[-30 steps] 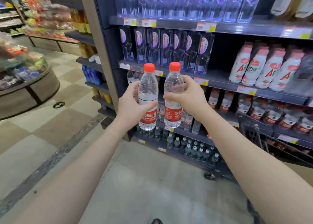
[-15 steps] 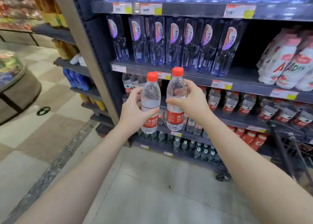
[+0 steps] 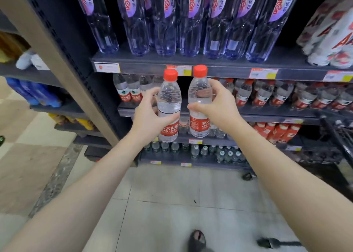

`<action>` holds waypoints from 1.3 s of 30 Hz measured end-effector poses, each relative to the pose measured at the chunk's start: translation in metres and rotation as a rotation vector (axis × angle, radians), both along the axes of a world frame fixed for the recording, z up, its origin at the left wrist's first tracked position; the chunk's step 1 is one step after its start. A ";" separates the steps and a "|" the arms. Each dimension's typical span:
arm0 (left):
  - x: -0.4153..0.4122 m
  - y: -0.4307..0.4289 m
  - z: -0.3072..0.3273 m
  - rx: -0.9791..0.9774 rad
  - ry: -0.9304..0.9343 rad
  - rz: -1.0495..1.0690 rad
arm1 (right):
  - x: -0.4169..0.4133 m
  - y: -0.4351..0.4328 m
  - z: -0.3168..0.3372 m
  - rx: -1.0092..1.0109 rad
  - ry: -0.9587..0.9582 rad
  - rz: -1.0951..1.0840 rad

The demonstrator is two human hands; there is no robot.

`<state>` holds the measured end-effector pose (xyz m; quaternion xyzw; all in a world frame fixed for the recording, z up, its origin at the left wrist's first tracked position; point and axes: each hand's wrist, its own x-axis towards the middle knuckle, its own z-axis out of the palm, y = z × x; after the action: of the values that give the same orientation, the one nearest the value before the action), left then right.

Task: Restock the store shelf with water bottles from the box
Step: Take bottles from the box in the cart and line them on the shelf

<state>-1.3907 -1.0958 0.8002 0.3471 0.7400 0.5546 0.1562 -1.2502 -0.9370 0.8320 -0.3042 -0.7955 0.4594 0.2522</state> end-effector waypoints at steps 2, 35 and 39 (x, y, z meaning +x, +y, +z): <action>-0.012 0.006 -0.020 0.001 -0.010 -0.010 | -0.012 0.004 -0.021 -0.021 0.000 -0.020; -0.141 0.100 -0.241 0.329 0.065 -0.123 | -0.142 0.132 -0.212 0.082 0.298 0.085; -0.148 0.097 -0.239 0.352 0.055 -0.145 | -0.178 0.144 -0.209 0.066 0.215 0.087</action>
<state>-1.5384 -0.9989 0.5613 0.4367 0.6086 0.6529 0.1123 -1.4284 -0.7930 0.6235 -0.2098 -0.7912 0.4732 0.3257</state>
